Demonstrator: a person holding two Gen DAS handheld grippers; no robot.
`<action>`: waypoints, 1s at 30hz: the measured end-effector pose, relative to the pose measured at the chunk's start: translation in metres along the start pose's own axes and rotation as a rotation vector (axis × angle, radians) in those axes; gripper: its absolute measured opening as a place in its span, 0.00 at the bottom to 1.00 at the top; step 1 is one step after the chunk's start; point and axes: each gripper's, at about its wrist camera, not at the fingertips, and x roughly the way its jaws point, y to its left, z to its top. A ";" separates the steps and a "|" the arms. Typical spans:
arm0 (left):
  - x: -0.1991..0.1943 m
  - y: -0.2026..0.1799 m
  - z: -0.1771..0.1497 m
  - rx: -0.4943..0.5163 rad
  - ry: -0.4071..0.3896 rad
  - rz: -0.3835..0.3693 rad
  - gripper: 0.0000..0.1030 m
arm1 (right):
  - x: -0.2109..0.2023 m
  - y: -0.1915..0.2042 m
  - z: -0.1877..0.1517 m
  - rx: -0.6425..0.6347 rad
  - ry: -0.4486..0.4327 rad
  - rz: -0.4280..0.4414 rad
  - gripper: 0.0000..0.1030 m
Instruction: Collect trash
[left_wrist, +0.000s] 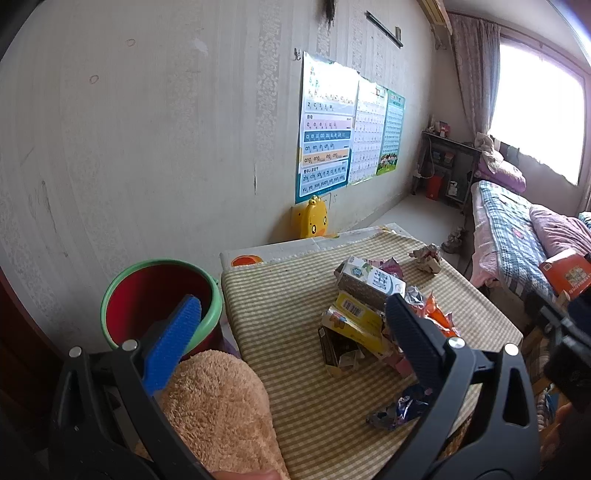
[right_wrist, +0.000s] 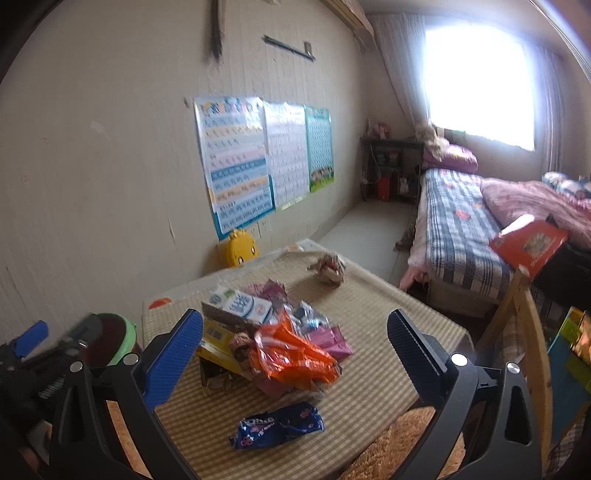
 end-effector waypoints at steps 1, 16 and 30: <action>0.001 0.001 0.000 -0.002 0.000 -0.001 0.95 | 0.007 -0.002 -0.003 0.004 0.025 -0.005 0.93; 0.031 -0.001 -0.020 0.053 0.143 -0.059 0.95 | 0.146 -0.002 -0.096 0.051 0.638 0.135 0.84; 0.091 -0.080 -0.024 0.194 0.290 -0.239 0.85 | 0.104 -0.073 -0.088 0.354 0.510 0.214 0.00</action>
